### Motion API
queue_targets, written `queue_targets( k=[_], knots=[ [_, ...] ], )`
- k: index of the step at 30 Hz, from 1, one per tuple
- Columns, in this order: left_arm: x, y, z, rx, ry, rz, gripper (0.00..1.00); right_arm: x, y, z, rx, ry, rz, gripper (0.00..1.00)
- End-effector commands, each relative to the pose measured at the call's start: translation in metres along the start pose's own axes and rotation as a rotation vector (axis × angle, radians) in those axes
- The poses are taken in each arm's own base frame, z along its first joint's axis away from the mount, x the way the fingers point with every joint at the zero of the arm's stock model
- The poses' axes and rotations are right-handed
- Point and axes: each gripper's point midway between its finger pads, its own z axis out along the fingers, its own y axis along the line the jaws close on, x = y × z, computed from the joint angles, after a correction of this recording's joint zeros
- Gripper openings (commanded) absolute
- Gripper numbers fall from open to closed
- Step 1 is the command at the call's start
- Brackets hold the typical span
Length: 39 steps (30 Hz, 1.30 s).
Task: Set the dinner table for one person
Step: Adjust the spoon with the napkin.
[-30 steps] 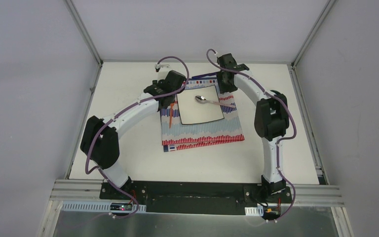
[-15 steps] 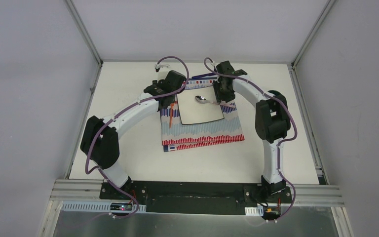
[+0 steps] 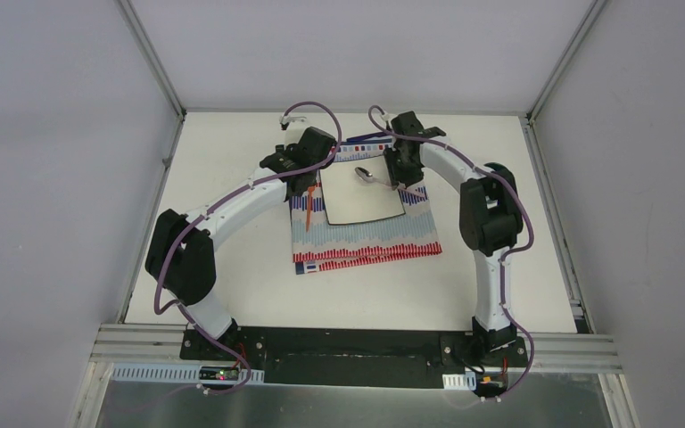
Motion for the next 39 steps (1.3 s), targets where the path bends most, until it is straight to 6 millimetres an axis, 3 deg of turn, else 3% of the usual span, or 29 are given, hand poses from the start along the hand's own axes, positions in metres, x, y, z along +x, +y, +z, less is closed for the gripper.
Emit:
queue_targets(
  k=[1,6,13,15,17,18,39],
  knots=[
    [-0.01,-0.005,-0.004,0.007,-0.03,-0.03,0.4,-0.008,0.015,0.005,-0.082,-0.026,0.018,0.43],
    [-0.009,-0.005,-0.003,0.008,-0.029,-0.029,0.4,-0.006,0.016,0.005,-0.091,-0.03,0.022,0.34],
    [-0.008,-0.005,-0.003,0.006,-0.028,-0.028,0.39,-0.008,0.019,0.014,-0.103,-0.014,0.014,0.34],
    [-0.007,-0.004,-0.003,-0.001,-0.027,-0.023,0.39,-0.007,0.019,0.017,-0.103,-0.01,0.024,0.25],
    [-0.006,-0.003,-0.002,-0.005,-0.025,-0.02,0.39,-0.006,0.018,0.018,-0.091,-0.013,0.039,0.04],
    [-0.006,-0.004,-0.002,-0.005,-0.026,-0.018,0.39,-0.004,0.017,0.019,-0.084,-0.011,0.045,0.0],
    [-0.007,-0.011,0.001,0.019,-0.018,-0.019,0.39,0.02,-0.016,0.004,0.089,-0.024,0.081,0.0]
  ],
)
